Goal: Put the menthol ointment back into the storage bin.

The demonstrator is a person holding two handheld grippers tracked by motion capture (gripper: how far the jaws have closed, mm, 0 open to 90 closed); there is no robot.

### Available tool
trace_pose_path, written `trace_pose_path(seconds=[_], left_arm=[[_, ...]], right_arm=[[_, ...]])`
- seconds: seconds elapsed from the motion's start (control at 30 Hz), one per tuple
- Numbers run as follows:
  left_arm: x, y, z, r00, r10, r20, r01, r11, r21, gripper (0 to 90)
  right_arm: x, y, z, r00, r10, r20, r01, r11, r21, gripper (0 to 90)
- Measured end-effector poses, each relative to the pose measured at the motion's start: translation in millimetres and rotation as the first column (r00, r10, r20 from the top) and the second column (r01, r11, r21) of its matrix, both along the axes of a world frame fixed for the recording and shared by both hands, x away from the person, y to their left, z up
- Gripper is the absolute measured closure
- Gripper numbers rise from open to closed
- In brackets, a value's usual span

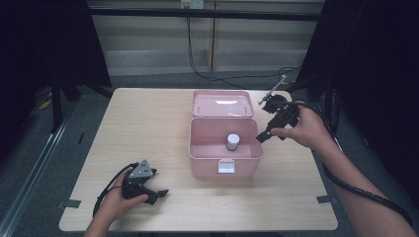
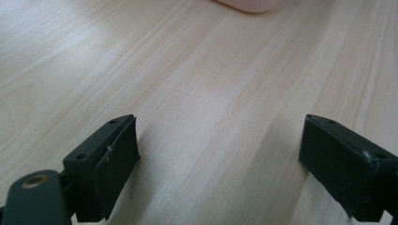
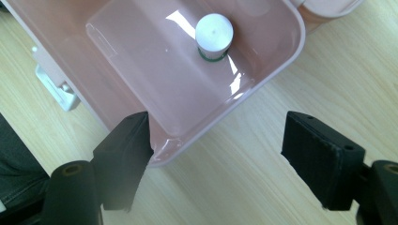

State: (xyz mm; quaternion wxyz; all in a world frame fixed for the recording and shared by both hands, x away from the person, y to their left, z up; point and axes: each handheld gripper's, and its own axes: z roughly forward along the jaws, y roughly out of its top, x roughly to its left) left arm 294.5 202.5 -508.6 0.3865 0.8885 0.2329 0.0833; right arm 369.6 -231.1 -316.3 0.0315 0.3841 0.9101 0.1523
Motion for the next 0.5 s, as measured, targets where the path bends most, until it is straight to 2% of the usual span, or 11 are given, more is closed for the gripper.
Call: trace_pose_path(seconds=[0.23,0.5], left_arm=[[0.0,0.0,0.0,1.0,0.0,0.0,0.0,1.0,0.0,11.7],[-0.2,-0.1,-0.1,1.0,0.002,-0.003,-0.002,1.0,-0.002,11.6]], right_arm=[[-7.8,-7.9,-2.2,0.9999,0.014,0.008,-0.014,1.0,0.02,23.5],[-16.3,-19.6,-4.3,0.9999,0.016,0.002,-0.016,1.0,0.02,23.3]])
